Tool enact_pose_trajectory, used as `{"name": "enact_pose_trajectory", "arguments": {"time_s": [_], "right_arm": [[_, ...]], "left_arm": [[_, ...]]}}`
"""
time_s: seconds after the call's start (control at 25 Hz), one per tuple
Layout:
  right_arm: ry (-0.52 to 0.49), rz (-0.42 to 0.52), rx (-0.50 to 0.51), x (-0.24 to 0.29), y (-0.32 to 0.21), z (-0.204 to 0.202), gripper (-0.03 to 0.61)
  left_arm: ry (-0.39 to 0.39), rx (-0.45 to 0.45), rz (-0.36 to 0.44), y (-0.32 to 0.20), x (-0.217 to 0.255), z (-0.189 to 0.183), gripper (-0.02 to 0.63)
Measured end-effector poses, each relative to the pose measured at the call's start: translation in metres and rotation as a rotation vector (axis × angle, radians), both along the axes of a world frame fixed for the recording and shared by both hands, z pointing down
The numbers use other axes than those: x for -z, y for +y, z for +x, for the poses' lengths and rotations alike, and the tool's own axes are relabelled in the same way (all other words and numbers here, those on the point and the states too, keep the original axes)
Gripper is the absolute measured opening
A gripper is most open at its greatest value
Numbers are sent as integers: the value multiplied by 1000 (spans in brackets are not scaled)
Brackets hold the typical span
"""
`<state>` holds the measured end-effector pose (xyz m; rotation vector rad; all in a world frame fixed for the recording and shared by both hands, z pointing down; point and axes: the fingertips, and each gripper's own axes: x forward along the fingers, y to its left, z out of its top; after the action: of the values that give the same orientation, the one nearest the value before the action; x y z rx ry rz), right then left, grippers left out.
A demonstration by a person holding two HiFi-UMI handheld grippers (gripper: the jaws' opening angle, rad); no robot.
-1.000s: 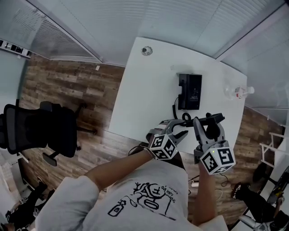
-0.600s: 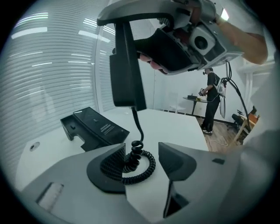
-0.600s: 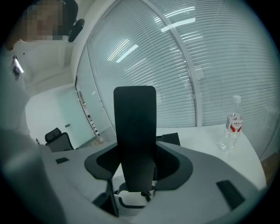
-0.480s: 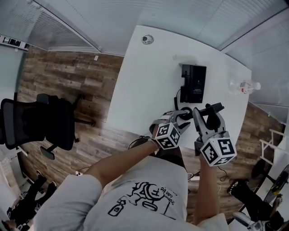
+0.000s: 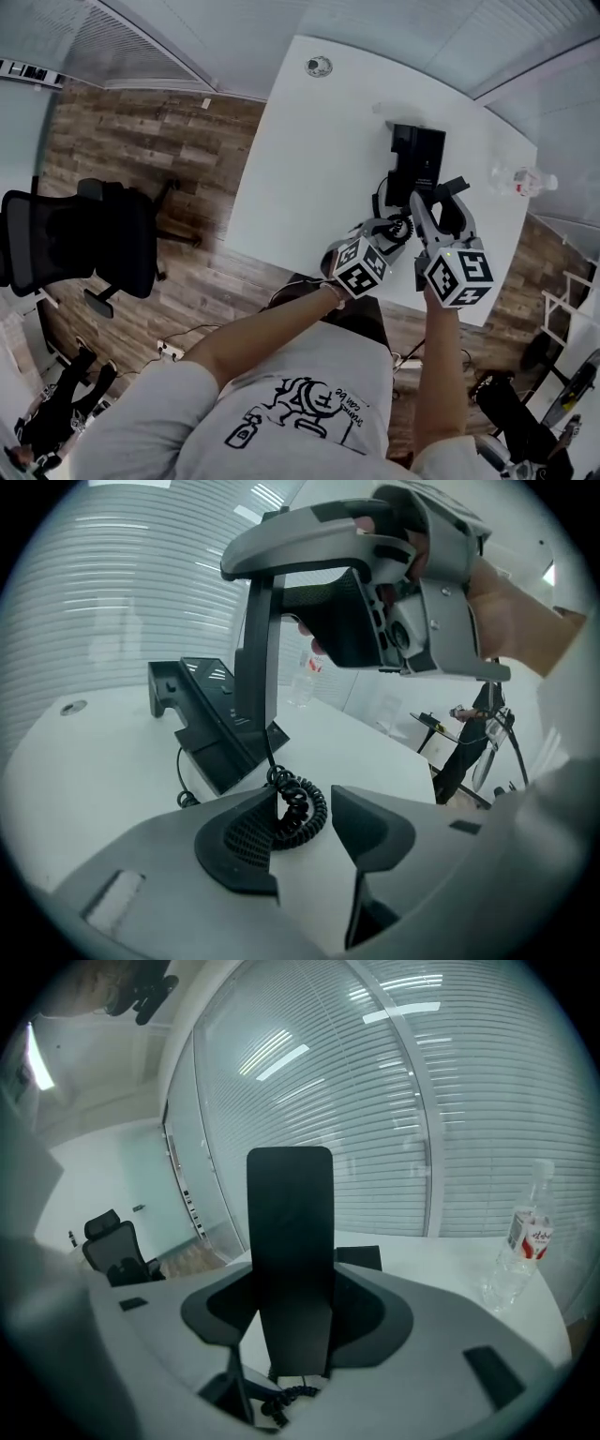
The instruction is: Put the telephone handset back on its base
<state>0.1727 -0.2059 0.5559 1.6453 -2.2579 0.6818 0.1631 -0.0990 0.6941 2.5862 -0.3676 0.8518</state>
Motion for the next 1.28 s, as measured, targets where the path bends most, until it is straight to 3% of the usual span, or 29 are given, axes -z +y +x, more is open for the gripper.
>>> {"name": "enact_pose_trajectory", "arguments": {"time_s": [0.2, 0.8, 1.28], "right_arm": [[-4, -22, 7, -17, -13, -2, 210], [-18, -90, 12, -50, -34, -14, 210], [62, -158, 7, -67, -42, -21, 210]], "left_arm": [[-32, 27, -26, -9, -5, -3, 161], [-153, 0, 26, -22, -17, -16, 140], [-110, -4, 249, -40, 13, -13, 160]]}}
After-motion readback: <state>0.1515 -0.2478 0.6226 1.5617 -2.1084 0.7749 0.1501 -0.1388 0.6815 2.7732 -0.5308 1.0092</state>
